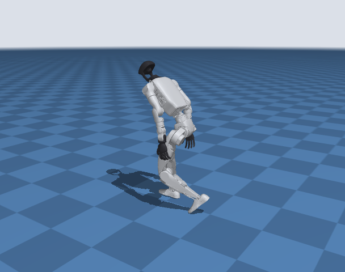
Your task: Walk
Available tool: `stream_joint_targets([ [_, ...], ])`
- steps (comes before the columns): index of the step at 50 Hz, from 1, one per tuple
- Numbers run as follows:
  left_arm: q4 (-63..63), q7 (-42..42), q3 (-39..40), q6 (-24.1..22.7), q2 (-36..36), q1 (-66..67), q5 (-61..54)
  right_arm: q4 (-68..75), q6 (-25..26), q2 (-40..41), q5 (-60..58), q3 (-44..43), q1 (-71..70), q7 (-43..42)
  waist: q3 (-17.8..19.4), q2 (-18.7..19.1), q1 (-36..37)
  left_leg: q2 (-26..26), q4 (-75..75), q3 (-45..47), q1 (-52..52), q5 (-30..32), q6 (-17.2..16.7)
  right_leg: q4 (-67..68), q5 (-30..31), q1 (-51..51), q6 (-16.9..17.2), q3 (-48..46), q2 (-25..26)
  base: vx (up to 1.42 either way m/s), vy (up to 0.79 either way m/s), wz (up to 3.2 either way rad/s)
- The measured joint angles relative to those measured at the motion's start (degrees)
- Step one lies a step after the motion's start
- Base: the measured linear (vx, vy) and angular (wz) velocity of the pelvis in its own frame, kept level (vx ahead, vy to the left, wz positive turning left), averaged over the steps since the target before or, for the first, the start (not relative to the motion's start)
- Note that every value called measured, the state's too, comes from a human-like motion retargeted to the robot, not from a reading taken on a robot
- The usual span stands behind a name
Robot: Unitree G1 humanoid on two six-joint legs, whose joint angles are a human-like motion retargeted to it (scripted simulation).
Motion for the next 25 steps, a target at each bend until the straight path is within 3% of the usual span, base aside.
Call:
stream_joint_targets([
  [5,-1.4,-0.3,0.8,0.4,0.1,0.4,-0.3,-0.6,0.4,-1.0,0.2,-1.3,-0.7,0.0,0.5,-0.6,1.6,1.6,5.0,0.7,-10.0,-4.3,2.9,-1.5,-4.9,4.2,-0.1,0.2,1.6,0.36,-0.13,-0.33],
  [10,-1.6,-0.9,1.0,0.4,0.0,1.1,0.5,0.1,0.5,-1.1,0.3,-2.3,-0.7,0.6,0.3,-1.6,2.6,-1.3,-11.4,2.2,-15.9,-7.1,2.3,-4.1,-8.5,9.9,0.5,1.3,1.9,0.38,-0.09,-0.33],
  [13,-1.5,-1.4,0.8,0.6,-0.1,1.4,1.0,0.9,0.4,-1.1,-0.2,-2.8,-0.2,1.5,-0.5,-1.9,2.5,-3.9,-26.4,3.2,-16.4,-4.4,0.4,-5.6,-10.5,13.5,0.7,1.4,1.5,0.38,-0.05,-0.14],
  [18,-1.1,-2.3,0.3,1.1,-0.1,1.2,3.1,1.6,0.4,-0.9,-2.0,-3.7,0.8,2.5,-2.1,-2.1,1.6,-8.5,-52.4,4.7,-13.6,5.2,-2.8,-7.0,-14.3,18.7,0.5,0.8,1.3,0.39,0.01,-0.03],
  [25,-0.1,-2.4,-0.4,1.7,0.0,0.5,4.1,2.1,0.1,0.1,-2.2,-3.8,1.8,2.1,-4.3,-3.5,0.8,-10.2,-58.4,6.6,-12.4,9.1,-2.3,-2.0,-21.0,22.5,0.4,2.4,1.9,0.46,0.07,-0.23],
])
